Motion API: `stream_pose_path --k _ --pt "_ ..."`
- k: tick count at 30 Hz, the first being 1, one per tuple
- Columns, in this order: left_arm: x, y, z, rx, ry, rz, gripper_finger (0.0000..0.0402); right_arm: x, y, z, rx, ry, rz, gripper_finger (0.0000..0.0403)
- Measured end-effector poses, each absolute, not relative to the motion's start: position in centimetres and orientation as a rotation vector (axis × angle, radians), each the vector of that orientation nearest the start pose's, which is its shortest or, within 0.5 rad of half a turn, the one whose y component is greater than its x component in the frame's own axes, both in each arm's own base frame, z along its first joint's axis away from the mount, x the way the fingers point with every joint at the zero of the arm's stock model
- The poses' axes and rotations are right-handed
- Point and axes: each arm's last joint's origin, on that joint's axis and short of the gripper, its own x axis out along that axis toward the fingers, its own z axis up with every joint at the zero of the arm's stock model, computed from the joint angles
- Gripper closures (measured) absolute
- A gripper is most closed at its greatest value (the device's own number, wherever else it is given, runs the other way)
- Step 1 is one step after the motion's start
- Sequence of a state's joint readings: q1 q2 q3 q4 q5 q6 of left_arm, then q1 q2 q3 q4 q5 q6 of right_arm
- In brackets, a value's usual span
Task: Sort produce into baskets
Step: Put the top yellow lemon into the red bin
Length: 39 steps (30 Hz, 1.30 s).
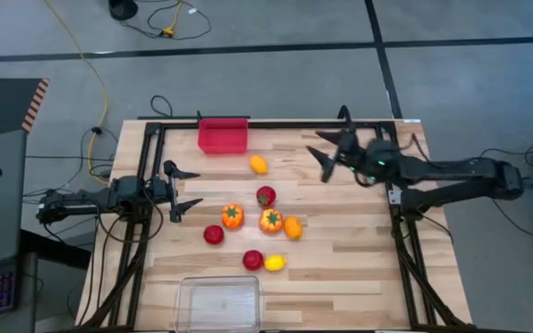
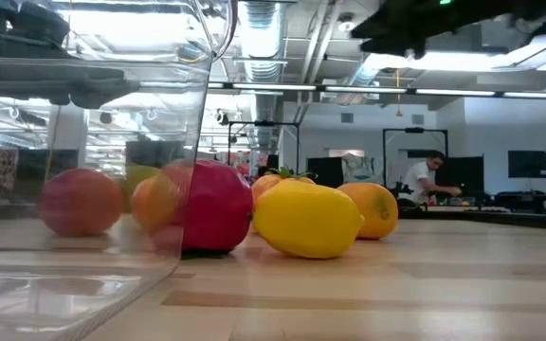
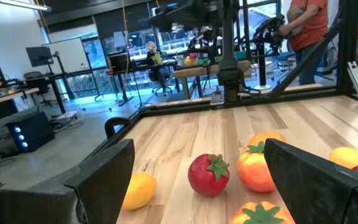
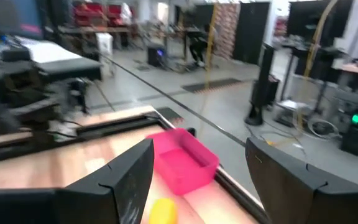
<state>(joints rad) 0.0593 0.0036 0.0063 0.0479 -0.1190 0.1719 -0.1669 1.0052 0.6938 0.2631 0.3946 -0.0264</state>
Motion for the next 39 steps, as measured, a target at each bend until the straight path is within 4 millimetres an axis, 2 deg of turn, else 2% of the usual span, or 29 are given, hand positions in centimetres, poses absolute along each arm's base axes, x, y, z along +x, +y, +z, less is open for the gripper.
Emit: stream_pose_path --k 9,20,27,34,39 --pt "9.7 0.9 17.0 0.17 -0.035 0.183 0.0054 29.1 -7.9 30.1 -0.043 0.218 -0.615 0.0121" --pt "9.7 0.9 17.0 0.17 -0.034 0.183 0.0054 34.9 -9.4 28.3 -0.048 0.296 -0.616 0.0121" --pt "9.7 0.9 17.0 0.17 -0.034 0.183 0.0054 37.9 -10.1 25.6 -0.053 0.366 -0.611 0.0121" --pt "9.7 0.9 17.0 0.17 -0.034 0.183 0.0054 40.0 -9.8 21.7 -0.047 0.469 -0.528 0.0121" --pt "9.7 0.9 17.0 0.17 -0.034 0.183 0.0054 41.4 -10.2 19.9 0.104 0.534 -0.473 0.0121"
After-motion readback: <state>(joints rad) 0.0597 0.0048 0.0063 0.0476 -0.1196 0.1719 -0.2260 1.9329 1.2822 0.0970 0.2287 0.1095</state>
